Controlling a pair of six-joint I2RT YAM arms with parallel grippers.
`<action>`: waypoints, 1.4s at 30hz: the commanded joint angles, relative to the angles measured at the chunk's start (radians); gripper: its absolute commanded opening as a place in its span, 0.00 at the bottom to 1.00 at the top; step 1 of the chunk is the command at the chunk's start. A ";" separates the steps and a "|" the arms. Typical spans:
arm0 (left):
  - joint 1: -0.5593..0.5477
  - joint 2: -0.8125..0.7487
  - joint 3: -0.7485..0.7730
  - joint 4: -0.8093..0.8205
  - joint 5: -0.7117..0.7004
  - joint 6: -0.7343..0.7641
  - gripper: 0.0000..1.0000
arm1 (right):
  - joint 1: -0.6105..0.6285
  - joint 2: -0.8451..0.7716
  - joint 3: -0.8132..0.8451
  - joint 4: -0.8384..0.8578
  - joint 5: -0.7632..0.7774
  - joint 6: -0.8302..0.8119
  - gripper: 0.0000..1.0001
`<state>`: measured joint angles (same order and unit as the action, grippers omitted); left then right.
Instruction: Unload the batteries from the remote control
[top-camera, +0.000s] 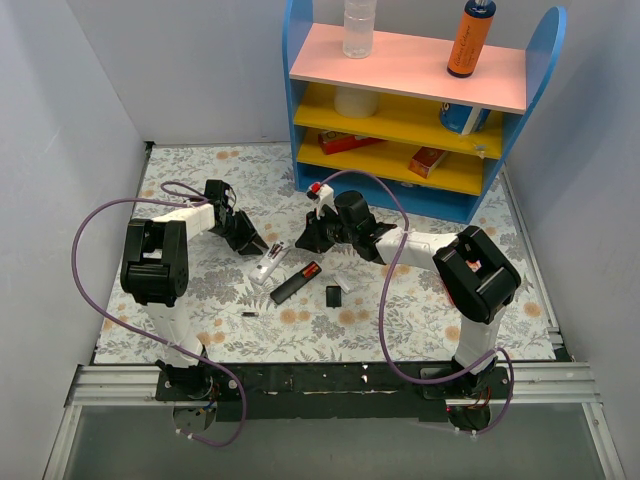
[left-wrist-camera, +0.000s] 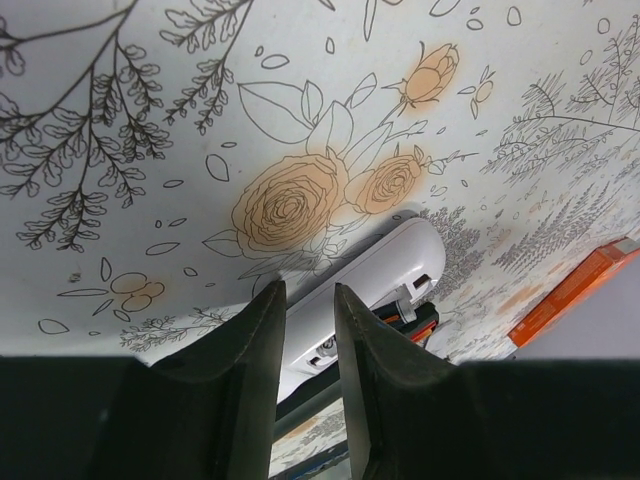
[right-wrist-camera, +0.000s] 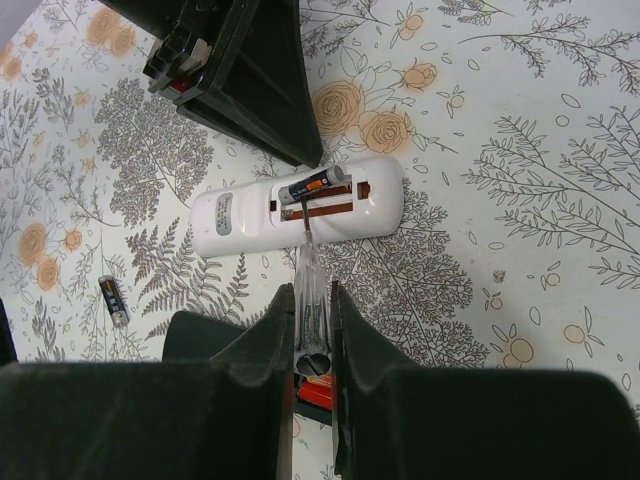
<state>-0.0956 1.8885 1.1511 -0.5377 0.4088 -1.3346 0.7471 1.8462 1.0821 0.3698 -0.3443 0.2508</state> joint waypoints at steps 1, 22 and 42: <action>0.000 -0.009 -0.005 -0.077 -0.064 0.028 0.27 | -0.005 -0.051 0.022 0.043 -0.015 -0.010 0.01; 0.022 0.021 0.036 -0.097 -0.067 0.049 0.28 | -0.003 -0.056 0.044 0.032 -0.036 -0.016 0.01; 0.027 -0.003 0.039 -0.108 -0.116 0.046 0.28 | -0.003 -0.076 0.047 0.017 -0.035 -0.012 0.01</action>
<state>-0.0799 1.8931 1.1824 -0.6262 0.3775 -1.3056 0.7464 1.8286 1.1034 0.3664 -0.3767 0.2440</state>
